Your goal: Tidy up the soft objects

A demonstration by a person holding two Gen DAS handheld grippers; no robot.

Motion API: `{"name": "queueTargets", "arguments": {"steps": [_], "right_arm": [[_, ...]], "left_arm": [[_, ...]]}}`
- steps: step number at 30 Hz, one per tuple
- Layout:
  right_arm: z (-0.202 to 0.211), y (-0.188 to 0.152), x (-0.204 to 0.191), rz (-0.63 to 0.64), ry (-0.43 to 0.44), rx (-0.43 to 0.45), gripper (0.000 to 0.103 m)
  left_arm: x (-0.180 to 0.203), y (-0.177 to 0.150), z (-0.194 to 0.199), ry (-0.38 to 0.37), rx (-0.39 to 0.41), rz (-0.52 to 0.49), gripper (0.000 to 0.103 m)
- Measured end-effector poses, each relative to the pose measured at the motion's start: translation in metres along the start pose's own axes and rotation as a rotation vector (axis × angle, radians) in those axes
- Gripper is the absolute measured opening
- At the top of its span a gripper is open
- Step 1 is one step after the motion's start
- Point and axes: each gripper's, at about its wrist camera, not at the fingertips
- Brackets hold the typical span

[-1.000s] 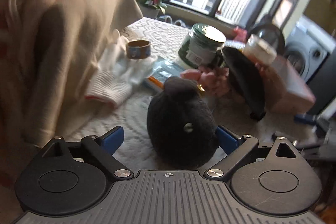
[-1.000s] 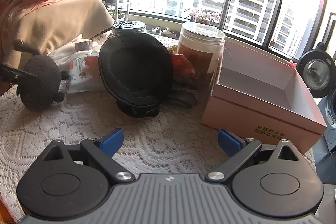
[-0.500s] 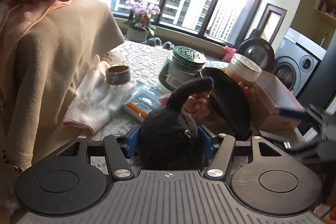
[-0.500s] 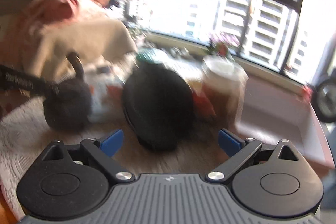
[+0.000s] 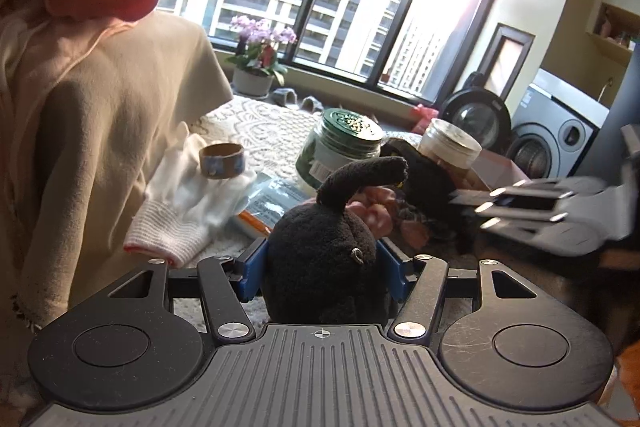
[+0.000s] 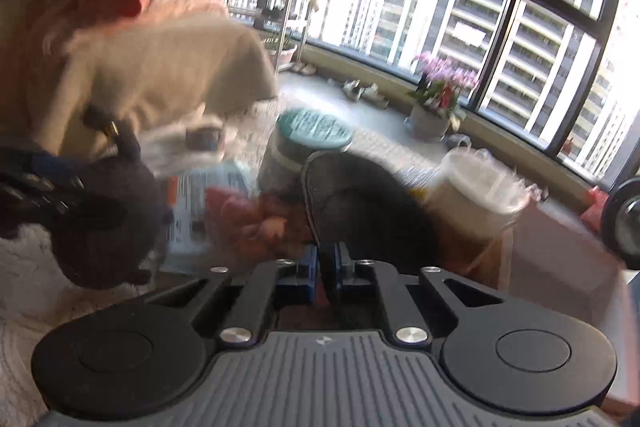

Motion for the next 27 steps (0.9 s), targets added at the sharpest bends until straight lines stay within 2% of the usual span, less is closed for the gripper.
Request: {"name": "queueTargets", "arguments": {"steps": [3,8,11,18,23,27], "right_arm": [[0.027,0.007,0.008,-0.008,-0.011,0.029,0.003],[0.070,0.011,0.022,-0.073,0.063,0.050,0.003],[0.088,0.004,0.028,-0.095,0.076,0.051,0.002],[0.126,-0.043,0.051,-0.178,0.043,0.031,0.002],[0.147,-0.077,0.067,-0.219,-0.014,0.023,0.002],[0.146,-0.102,0.069,-0.203,-0.043,-0.047,0.002]], "left_arm": [[-0.001,-0.001,-0.003,-0.026,-0.003,0.016,0.064],[0.005,-0.002,0.004,-0.060,0.006,0.010,0.064],[0.013,-0.001,0.009,-0.076,0.013,-0.010,0.064],[0.041,-0.003,-0.002,-0.121,-0.052,-0.080,0.064],[0.064,-0.006,-0.019,-0.140,-0.105,-0.125,0.064],[0.080,-0.005,-0.027,-0.163,-0.127,-0.158,0.064]]}}
Point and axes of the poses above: each gripper's, at about its wrist camera, not at the fingertips, and z roughly against the way its jaws point, x to its right, y to its top, and after that the axes turned 9 degrees about -x, right-handed
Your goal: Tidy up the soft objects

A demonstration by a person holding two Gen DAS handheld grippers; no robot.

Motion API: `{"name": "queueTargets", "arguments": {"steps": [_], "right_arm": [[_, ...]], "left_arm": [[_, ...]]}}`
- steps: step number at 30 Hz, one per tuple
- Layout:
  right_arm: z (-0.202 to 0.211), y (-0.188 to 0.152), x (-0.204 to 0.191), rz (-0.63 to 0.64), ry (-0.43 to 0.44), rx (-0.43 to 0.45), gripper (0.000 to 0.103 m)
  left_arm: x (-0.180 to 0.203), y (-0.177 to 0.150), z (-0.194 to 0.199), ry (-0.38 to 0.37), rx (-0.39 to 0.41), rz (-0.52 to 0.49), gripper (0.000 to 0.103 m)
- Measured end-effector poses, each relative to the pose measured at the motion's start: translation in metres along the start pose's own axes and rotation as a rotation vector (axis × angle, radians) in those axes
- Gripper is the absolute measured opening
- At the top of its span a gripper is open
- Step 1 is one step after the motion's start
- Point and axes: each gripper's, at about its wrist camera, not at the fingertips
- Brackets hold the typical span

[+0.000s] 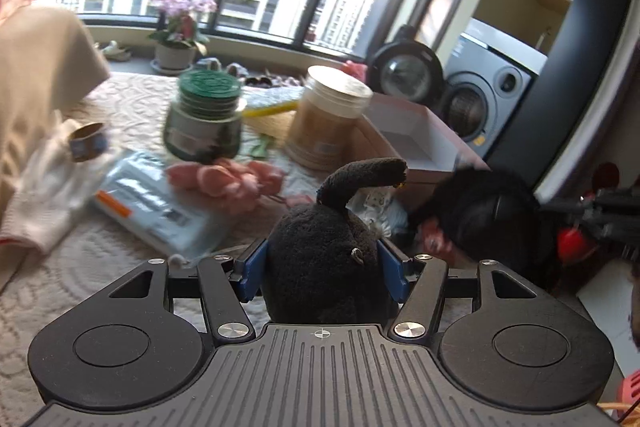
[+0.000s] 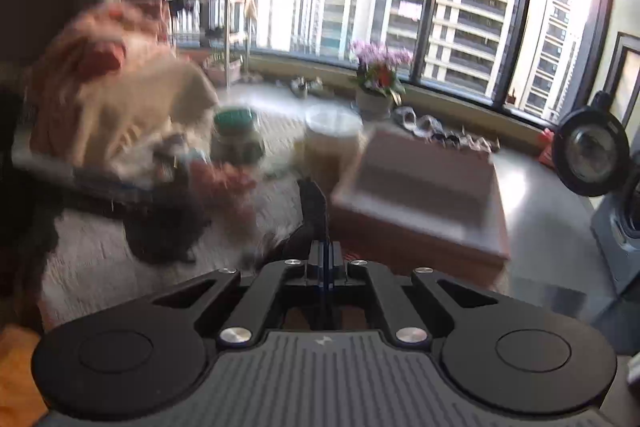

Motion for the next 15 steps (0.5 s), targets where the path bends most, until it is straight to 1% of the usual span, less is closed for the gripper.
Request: {"name": "queueTargets", "arguments": {"steps": [3,5,6,7,8,10,11,13,15], "right_arm": [[-0.012,-0.017,-0.007,0.049,0.022,-0.063,0.002],[-0.016,-0.028,-0.013,0.088,0.065,-0.106,0.003],[-0.018,-0.031,-0.016,0.099,0.094,-0.109,0.008],[-0.017,-0.034,-0.018,0.109,0.122,-0.109,0.018],[-0.016,-0.035,-0.019,0.118,0.141,-0.100,0.026],[-0.012,-0.032,-0.017,0.118,0.145,-0.052,0.062],[-0.011,-0.031,-0.014,0.106,0.145,-0.028,0.066],[-0.011,-0.027,-0.003,0.068,0.161,-0.007,0.067],[-0.018,-0.023,0.007,0.040,0.197,0.001,0.067]], "left_arm": [[0.006,0.004,-0.003,-0.009,-0.006,-0.023,0.064],[0.012,0.008,-0.006,-0.014,-0.008,-0.038,0.064],[0.014,0.010,-0.009,-0.019,-0.011,-0.044,0.064],[0.017,0.012,-0.011,-0.025,-0.017,-0.049,0.064],[0.018,0.012,-0.015,-0.032,-0.026,-0.052,0.064],[0.022,0.012,-0.023,-0.041,-0.049,-0.054,0.064],[0.024,0.011,-0.025,-0.043,-0.060,-0.057,0.064],[0.026,0.008,-0.029,-0.043,-0.076,-0.060,0.064],[0.026,0.006,-0.031,-0.042,-0.084,-0.057,0.064]]}}
Point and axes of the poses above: each gripper's, at about its wrist camera, not at the fingertips, and z roughly against the way its jaws point, x to its right, y to its top, and after that the axes turned 9 degrees about -x, right-handed
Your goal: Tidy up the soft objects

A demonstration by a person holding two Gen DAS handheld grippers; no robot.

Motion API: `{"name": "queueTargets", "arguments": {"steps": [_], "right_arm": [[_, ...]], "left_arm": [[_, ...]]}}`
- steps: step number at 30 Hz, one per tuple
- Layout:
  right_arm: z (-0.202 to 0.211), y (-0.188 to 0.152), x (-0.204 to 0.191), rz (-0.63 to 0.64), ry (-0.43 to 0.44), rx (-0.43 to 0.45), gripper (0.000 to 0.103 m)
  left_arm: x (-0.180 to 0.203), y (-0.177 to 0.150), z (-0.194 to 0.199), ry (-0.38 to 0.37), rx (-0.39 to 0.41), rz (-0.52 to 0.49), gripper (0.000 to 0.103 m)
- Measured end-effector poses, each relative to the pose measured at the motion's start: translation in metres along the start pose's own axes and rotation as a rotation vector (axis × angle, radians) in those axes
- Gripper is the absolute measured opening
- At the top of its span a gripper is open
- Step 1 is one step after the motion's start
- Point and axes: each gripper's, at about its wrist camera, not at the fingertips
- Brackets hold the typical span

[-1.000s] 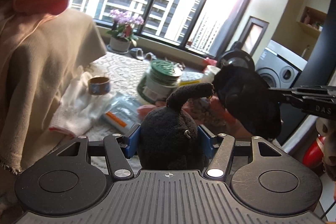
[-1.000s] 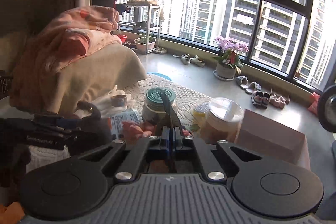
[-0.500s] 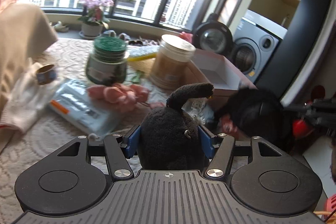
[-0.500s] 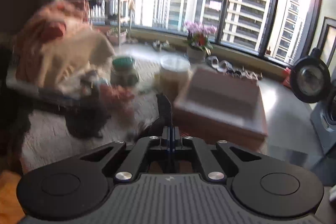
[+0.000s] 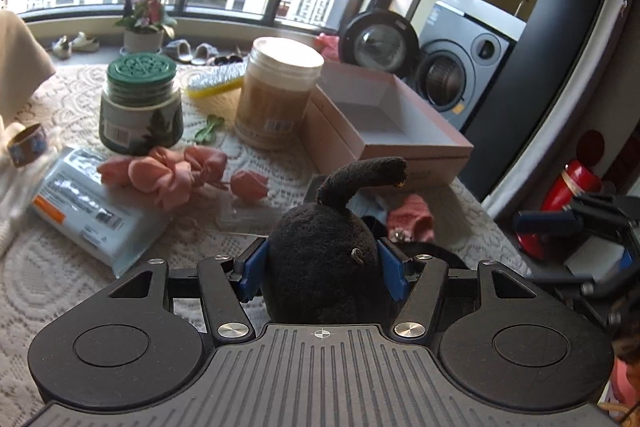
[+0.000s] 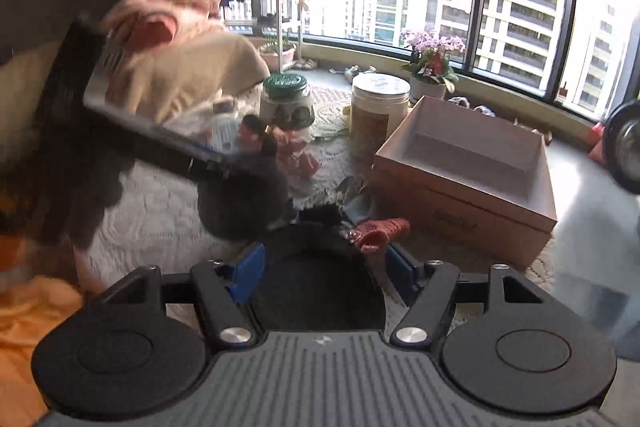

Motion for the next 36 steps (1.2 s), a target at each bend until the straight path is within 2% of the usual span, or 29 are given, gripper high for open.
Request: {"name": "queueTargets", "arguments": {"steps": [3,7,10,13,17,19,22,25,31,36], "right_arm": [[-0.024,0.006,0.012,-0.013,0.007,-0.027,0.067],[-0.067,0.018,0.031,-0.128,0.036,-0.109,0.066],[-0.078,0.024,0.042,-0.219,0.077,-0.123,0.066],[-0.081,0.020,0.043,-0.198,0.095,-0.148,0.066],[-0.096,0.012,0.043,-0.200,0.132,-0.233,0.065],[-0.098,0.011,0.039,-0.198,0.155,-0.238,0.053],[-0.095,0.014,0.031,-0.173,0.158,-0.239,0.043],[-0.090,0.015,0.026,-0.152,0.164,-0.251,0.036],[-0.086,0.015,0.028,-0.157,0.172,-0.264,0.029],[-0.075,0.011,0.024,-0.158,0.144,-0.272,0.019]], "left_arm": [[-0.003,-0.001,0.000,0.002,0.000,0.013,0.064],[-0.006,0.000,0.000,0.006,0.001,0.025,0.064],[-0.007,-0.002,0.004,0.017,0.004,0.038,0.064],[-0.009,-0.001,0.007,0.017,0.012,0.041,0.064],[-0.006,0.023,0.001,-0.064,0.005,0.035,0.064],[0.004,0.041,-0.008,-0.101,-0.014,-0.004,0.064],[0.021,0.063,-0.031,-0.148,-0.083,-0.056,0.064],[0.030,0.078,-0.061,-0.189,-0.165,-0.067,0.064],[0.030,0.096,-0.089,-0.188,-0.205,-0.055,0.063],[0.030,0.096,-0.097,-0.177,-0.193,-0.056,0.062]]}}
Point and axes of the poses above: each gripper's, at about its wrist camera, not at the fingertips, and z roughly against the way its jaws point, x to its right, y to its top, and after that the axes turned 9 degrees about -x, right-handed
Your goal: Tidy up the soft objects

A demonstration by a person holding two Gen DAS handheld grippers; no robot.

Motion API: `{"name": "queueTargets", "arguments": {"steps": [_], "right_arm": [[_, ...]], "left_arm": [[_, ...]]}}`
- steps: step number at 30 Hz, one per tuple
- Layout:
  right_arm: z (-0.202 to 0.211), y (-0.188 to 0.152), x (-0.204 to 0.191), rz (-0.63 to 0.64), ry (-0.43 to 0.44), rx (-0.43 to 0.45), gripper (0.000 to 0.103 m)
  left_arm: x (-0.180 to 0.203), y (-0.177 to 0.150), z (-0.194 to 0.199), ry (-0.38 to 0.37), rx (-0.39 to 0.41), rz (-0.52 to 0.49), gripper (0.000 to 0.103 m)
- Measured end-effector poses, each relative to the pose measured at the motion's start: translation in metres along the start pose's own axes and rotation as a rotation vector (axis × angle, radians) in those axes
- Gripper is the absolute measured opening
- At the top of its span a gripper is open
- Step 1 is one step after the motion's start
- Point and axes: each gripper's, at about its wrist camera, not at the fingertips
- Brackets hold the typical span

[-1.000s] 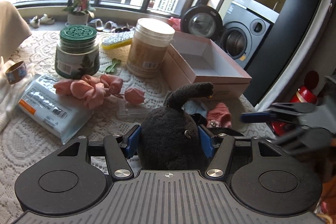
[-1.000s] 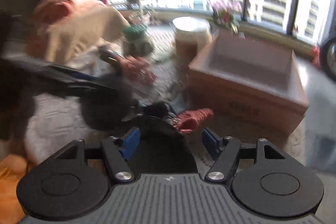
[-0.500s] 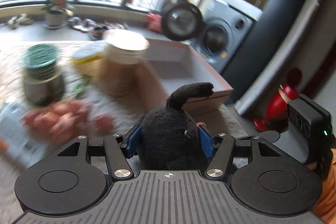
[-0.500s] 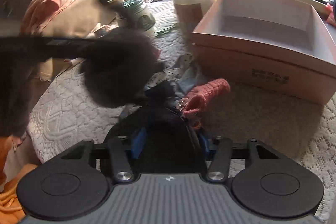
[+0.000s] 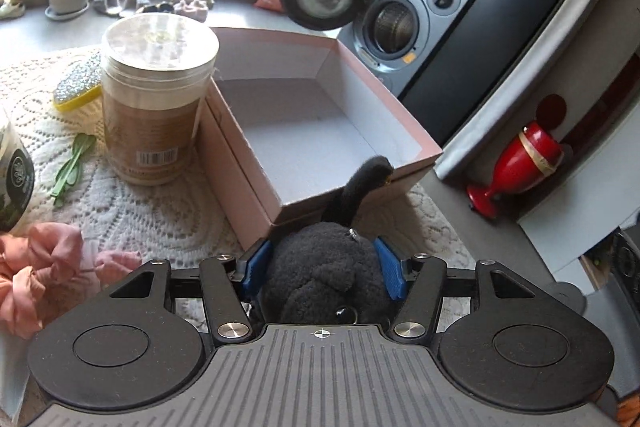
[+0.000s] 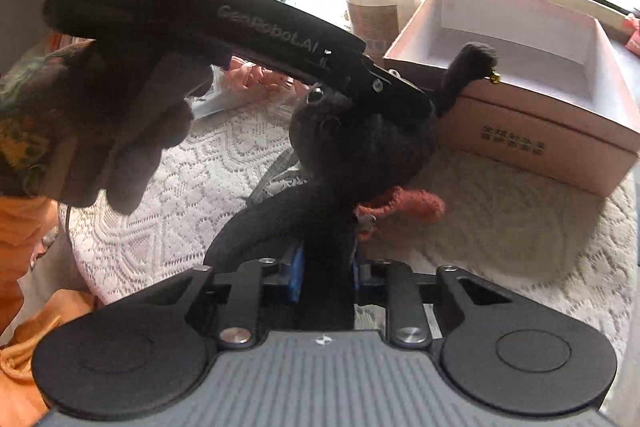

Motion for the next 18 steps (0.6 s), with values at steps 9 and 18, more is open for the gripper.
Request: {"name": "queueTargets", "arguments": {"steps": [9,18], "right_arm": [[0.022,-0.026,0.001,-0.073,-0.034,0.023,0.005],[0.052,-0.044,0.016,-0.175,0.015,0.128,0.002]], "left_arm": [[-0.012,-0.012,0.011,-0.041,0.040,0.021,0.058],[-0.011,-0.014,0.017,-0.014,0.074,-0.005,0.044]]}}
Point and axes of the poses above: each gripper's, at about its wrist camera, not at the fingertips, and z roughly against the way its jaws point, x to its right, y to its top, and after that the axes turned 9 degrees about -x, right-handed
